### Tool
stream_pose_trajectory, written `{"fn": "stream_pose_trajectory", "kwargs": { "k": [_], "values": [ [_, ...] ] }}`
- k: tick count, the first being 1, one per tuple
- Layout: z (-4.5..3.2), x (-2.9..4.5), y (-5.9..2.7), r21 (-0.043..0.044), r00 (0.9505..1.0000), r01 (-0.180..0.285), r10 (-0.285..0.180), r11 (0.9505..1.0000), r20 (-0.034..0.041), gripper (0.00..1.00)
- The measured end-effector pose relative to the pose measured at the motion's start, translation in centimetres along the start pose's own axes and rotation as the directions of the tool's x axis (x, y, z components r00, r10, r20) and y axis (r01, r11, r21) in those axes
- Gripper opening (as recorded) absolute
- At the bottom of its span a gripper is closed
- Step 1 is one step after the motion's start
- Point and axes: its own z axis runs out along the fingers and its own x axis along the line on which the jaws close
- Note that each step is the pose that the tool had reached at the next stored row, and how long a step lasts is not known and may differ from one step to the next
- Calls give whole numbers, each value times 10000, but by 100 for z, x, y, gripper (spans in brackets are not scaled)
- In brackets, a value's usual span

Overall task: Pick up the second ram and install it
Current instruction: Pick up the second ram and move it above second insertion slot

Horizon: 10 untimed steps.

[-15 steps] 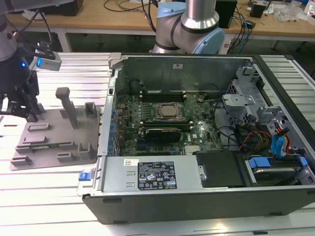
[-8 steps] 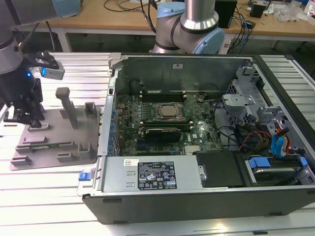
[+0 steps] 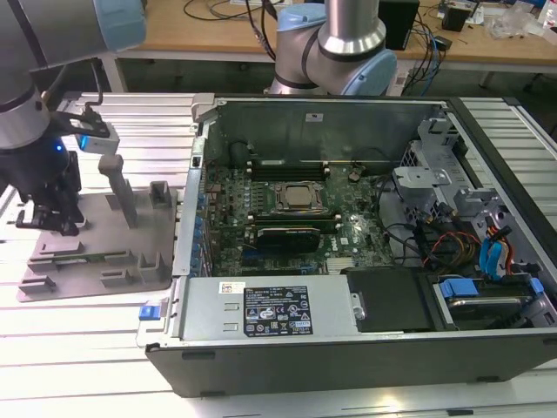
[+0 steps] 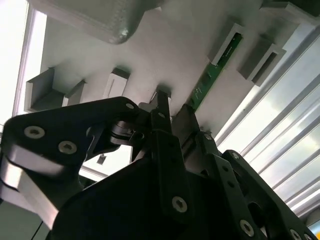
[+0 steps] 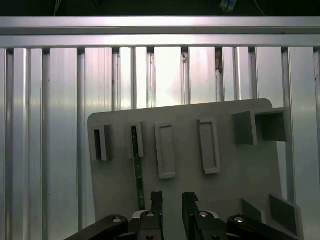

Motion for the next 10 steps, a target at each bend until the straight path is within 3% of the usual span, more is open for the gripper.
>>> {"fn": "stream_pose_trajectory", "kwargs": {
  "k": [1, 2, 4, 7, 10],
  "values": [
    [27, 16, -2, 0, 10000, 2, -2, 10000, -1, 28],
    [59, 87, -5, 1, 10000, 9, -9, 10000, 0, 28],
    [121, 295, -11, 0, 10000, 26, -26, 10000, -1, 28],
    [225, 326, -25, -1, 10000, 64, -64, 10000, -2, 28],
    [323, 300, -81, -3, 9999, 127, -127, 9999, -6, 28]
  ]
}}
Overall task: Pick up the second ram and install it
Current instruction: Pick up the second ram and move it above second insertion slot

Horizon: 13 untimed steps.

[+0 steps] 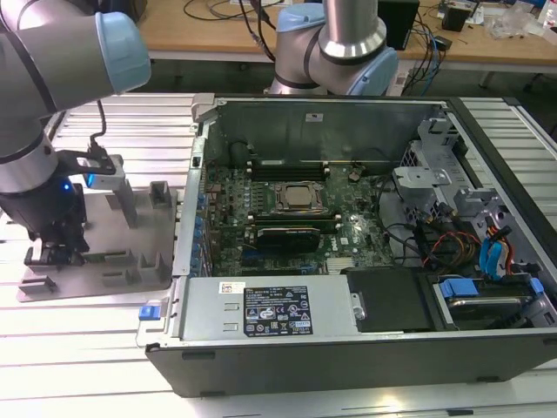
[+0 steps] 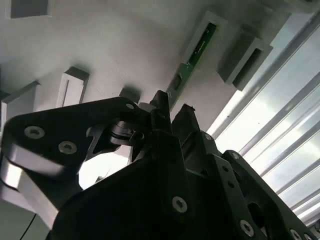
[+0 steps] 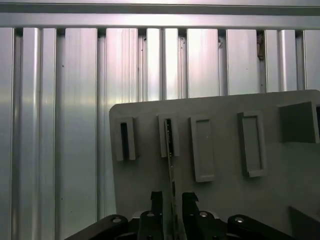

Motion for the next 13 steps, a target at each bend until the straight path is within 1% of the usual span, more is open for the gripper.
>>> {"fn": "stream_pose_trajectory", "kwargs": {
  "k": [2, 6, 7, 8, 9, 13],
  "values": [
    [46, -20, -25, -1, 10000, 35, -35, 10000, -2, 28],
    [49, -20, -25, 0, 10000, 36, -36, 10000, 3, 28],
    [49, -20, -25, -1, 10000, 35, -35, 10000, 4, 26],
    [49, -20, -25, 0, 10000, 35, -35, 10000, 6, 13],
    [49, -20, -25, 0, 10000, 36, -36, 10000, 6, 11],
    [49, -20, -25, 0, 10000, 36, -36, 10000, 11, 11]
  ]
}}
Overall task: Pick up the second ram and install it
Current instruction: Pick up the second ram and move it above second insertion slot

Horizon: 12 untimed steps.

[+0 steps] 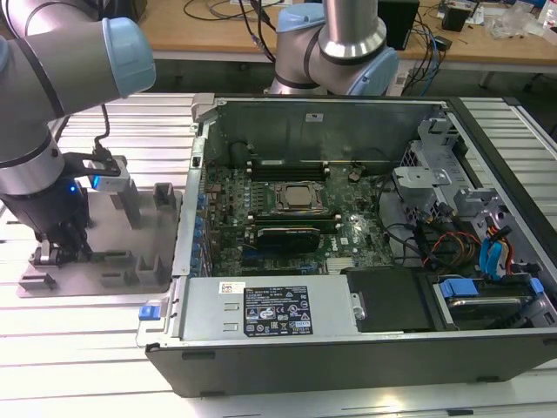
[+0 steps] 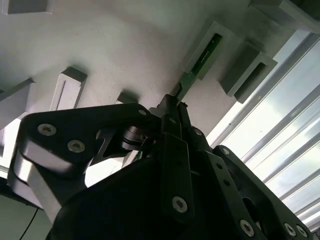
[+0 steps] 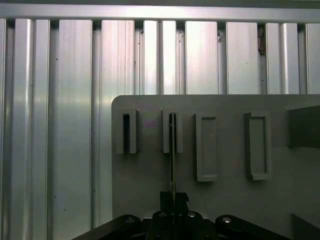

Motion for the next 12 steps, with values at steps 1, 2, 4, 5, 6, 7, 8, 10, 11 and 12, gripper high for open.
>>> {"fn": "stream_pose_trajectory", "kwargs": {
  "k": [1, 2, 4, 5, 6, 7, 8, 10, 11, 12],
  "values": [
    [0, 0, 0, 0, 10000, 0, 0, 10000, 1, 11],
    [0, 0, 0, 0, 10000, 0, 0, 10000, 2, 11],
    [0, 0, 0, 0, 10000, 0, 0, 10000, 4, 11],
    [0, 0, 0, 0, 10000, 0, 0, 10000, 6, 11],
    [0, 0, 0, 0, 10000, 1, -1, 10000, 6, 11],
    [0, 0, 0, 0, 10000, 1, -1, 10000, 7, 11],
    [0, 0, 0, 0, 10000, 0, 0, 10000, 9, 11],
    [-6, 0, 1, 0, 10000, 1, -1, 10000, 11, 11],
    [-110, -3, 5, 0, 10000, 1, -1, 10000, 10, 11],
    [-171, -4, 8, 0, 10000, 1, -1, 10000, 10, 11]
  ]
}}
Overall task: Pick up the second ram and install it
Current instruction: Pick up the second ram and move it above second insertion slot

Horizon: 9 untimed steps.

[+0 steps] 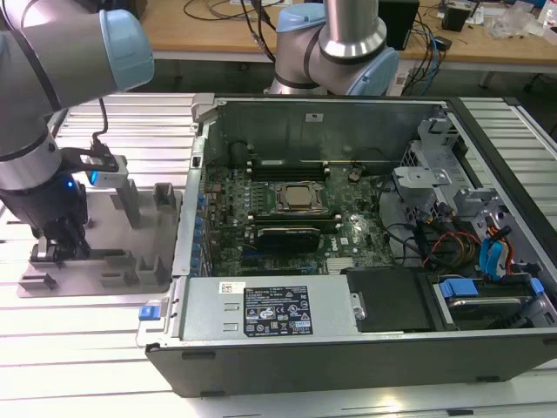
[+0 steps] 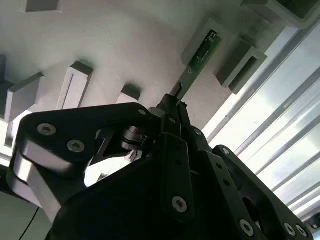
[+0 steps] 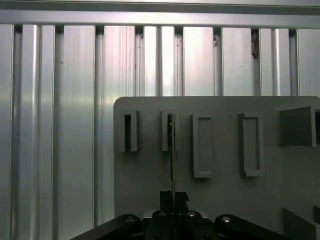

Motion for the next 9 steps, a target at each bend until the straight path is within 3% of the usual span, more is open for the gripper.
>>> {"fn": "stream_pose_trajectory", "kwargs": {
  "k": [2, 6, 9],
  "values": [
    [-111, -3, 5, -1, 10000, 0, 0, 10000, 0, 11],
    [-201, -5, 9, 0, 10000, 0, 0, 10000, 0, 11],
    [-312, -8, 14, 1, 10000, 0, 0, 10000, 0, 11]
  ]
}}
